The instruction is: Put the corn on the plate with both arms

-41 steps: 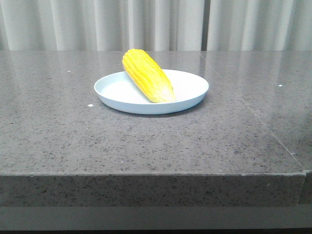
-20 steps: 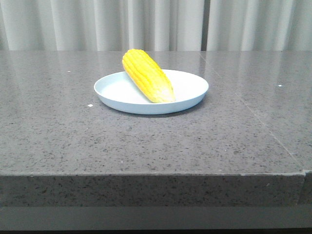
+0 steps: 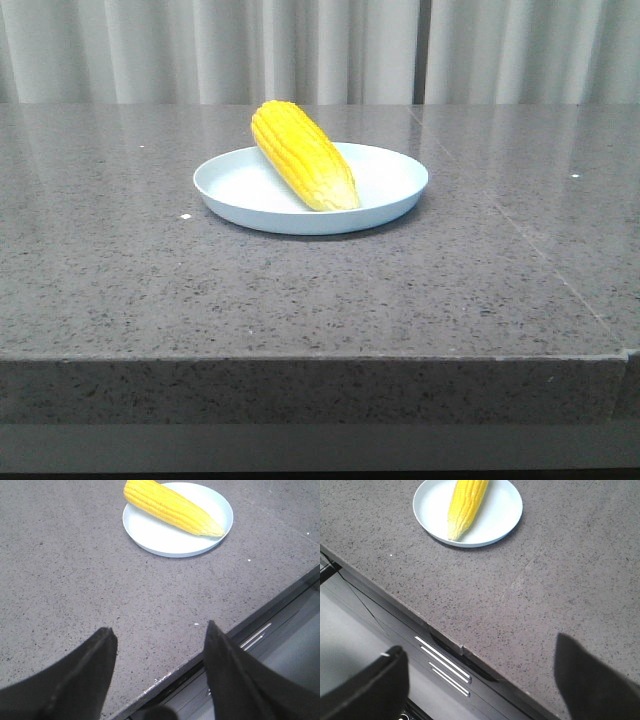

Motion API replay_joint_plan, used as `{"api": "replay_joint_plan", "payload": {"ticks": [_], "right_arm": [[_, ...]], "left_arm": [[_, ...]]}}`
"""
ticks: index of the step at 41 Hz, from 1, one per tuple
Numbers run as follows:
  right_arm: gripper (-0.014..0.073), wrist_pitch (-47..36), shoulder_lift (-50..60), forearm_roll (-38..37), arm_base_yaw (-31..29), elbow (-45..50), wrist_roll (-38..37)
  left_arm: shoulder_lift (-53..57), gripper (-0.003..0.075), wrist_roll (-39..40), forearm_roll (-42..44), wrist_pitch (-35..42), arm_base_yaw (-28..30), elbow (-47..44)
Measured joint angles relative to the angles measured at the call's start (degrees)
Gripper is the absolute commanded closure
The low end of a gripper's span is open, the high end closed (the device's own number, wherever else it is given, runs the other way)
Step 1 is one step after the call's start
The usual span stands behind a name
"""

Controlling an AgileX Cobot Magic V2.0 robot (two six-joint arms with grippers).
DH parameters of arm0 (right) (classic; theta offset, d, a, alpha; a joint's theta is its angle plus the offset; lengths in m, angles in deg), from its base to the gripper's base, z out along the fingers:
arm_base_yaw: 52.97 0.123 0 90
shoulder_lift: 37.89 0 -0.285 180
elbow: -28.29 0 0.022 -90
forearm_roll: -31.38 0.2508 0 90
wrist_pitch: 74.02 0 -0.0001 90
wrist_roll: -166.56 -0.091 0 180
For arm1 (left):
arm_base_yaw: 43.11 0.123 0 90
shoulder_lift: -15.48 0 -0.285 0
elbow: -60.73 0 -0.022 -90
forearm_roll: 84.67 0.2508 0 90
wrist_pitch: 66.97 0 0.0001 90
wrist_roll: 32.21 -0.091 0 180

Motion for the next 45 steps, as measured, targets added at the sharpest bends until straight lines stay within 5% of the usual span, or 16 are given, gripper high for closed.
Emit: {"api": "replay_joint_plan", "payload": {"ticks": [6,12,45], "right_arm": [[0.044,0.0,0.0,0.0,0.0,0.0,0.0],[0.0661,0.0,0.0,0.0,0.0,0.0,0.0],[0.0662,0.0,0.0,0.0,0.0,0.0,0.0]], "left_arm": [[0.0,0.0563,-0.12,0.0,0.0,0.0,0.0],[0.0,0.0738,-0.21,0.0,0.0,0.0,0.0],[0.18,0.0741,-0.34,0.0,0.62,0.0,-0.27]]}}
